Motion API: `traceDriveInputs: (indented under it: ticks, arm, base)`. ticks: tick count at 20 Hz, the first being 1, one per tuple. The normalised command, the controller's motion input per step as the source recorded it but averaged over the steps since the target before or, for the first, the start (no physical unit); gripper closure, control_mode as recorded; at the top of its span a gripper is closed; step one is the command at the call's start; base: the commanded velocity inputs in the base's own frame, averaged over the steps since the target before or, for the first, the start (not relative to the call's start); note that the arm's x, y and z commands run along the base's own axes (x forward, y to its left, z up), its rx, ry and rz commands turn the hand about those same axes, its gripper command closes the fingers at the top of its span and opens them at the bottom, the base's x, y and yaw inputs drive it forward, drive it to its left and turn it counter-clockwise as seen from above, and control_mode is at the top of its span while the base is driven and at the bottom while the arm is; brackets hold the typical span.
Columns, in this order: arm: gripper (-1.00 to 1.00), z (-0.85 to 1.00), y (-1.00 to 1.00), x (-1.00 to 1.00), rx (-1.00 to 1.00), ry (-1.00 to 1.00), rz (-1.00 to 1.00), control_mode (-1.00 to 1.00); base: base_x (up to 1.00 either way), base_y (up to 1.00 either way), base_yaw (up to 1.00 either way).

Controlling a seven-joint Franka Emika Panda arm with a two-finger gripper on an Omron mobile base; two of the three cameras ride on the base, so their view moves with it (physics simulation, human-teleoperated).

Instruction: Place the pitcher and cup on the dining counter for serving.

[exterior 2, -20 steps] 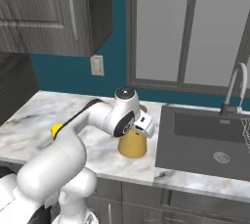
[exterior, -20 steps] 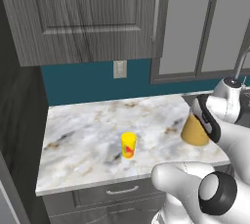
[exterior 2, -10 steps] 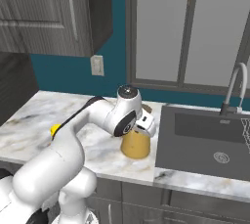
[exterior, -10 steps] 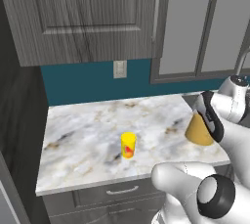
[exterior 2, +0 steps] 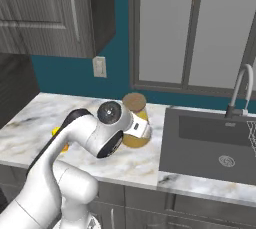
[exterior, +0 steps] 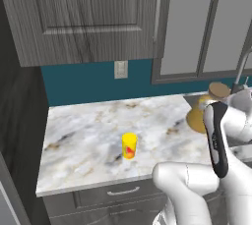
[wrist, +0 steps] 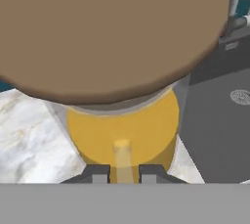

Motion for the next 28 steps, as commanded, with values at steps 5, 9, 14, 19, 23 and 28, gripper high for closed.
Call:
traceDriveInputs:
  ticks: [5,9,14,19,23,28]
  arm:
    - [1.00,1.00,0.38,-0.32,-0.08,-0.13,0.00,-1.00]
    - [1.00,1.00,0.17,-0.61,0.00,0.00,0.01,-1.00]
    - [1.00,0.73,0.12,-0.55,0.00,0.02,0.07,-1.00]
    - [1.00,0.04,0.17,-0.36,-0.03,-0.10,0.05,1.00]
    - [1.00,0.00,0.00,0.00,0.00,0.00,0.00,1.00]
    - [1.00,0.00,0.00,0.00,0.00,0.00,0.00,1.00]
  base:
    - [0.00,0.00,0.00]
    - [0.00,0.00,0.00]
    - [0.00,0.00,0.00]
    - [-0.24,0.16,0.12]
    - [-0.40,0.28,0.71]
    - [-0.11,0.04,1.00]
